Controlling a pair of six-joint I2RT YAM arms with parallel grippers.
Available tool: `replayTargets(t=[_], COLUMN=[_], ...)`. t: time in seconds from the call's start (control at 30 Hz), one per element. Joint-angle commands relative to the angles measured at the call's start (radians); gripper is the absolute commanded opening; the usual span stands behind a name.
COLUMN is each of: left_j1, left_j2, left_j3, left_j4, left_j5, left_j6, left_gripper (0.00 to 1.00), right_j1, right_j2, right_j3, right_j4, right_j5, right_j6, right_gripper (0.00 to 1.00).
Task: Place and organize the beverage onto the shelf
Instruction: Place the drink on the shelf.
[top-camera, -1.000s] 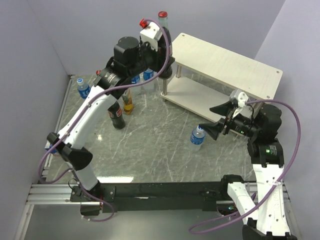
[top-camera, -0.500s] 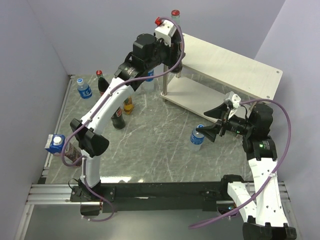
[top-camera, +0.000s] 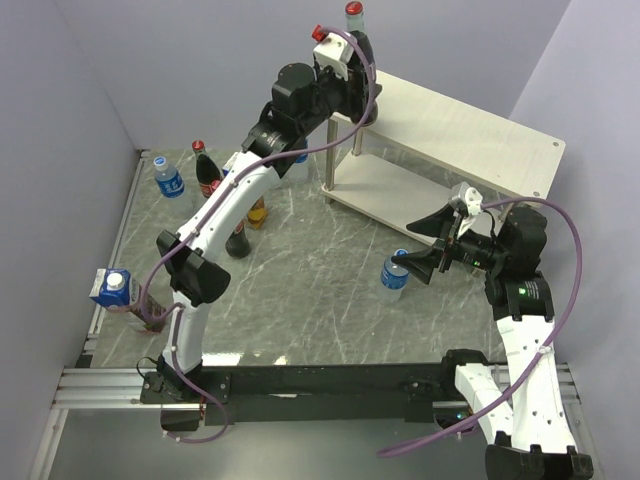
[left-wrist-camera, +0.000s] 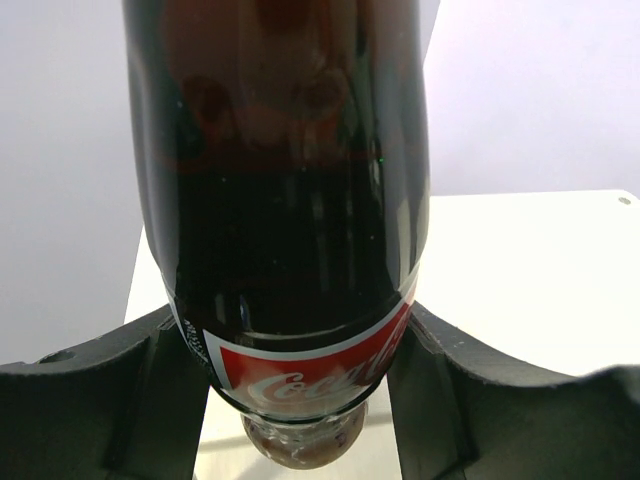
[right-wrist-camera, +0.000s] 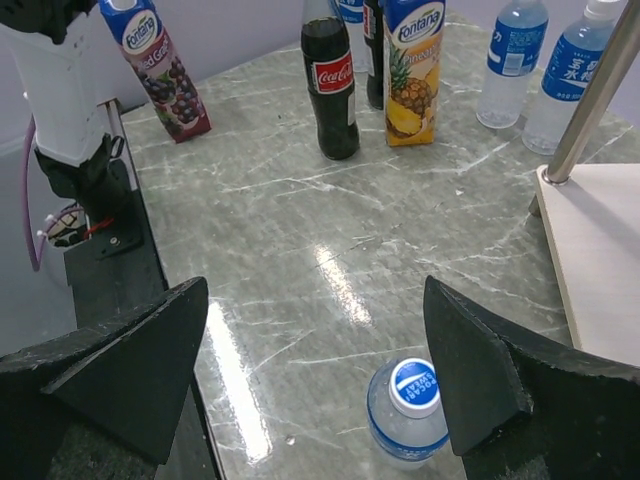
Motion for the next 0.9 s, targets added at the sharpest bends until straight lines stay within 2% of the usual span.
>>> replayTargets(t=[0.0, 0.37, 0.87], left_j1=[-0.002, -0.034, -0.052], left_j2=[-0.025, 0.051, 0.053], left_j3=[0.107, 0.164, 0.129], left_j4=[0.265, 0.309, 0.265], left_j5=[-0.017, -0.074, -0.058], left_j6=[-0.007, 0.045, 0.075], left_gripper=[0.00, 0.00, 0.01], right_j1=[-0.002, 0.000, 0.012], right_j2=[-0.002, -0.002, -0.009], right_j3=[-0.006, -0.021, -0.017], right_j4=[0.050, 0.086, 0.069], right_j5=[-0.026, -0.050, -0.016], right_j6=[0.018, 0.061, 0.031], right_gripper=[0.93, 0.93, 0.93])
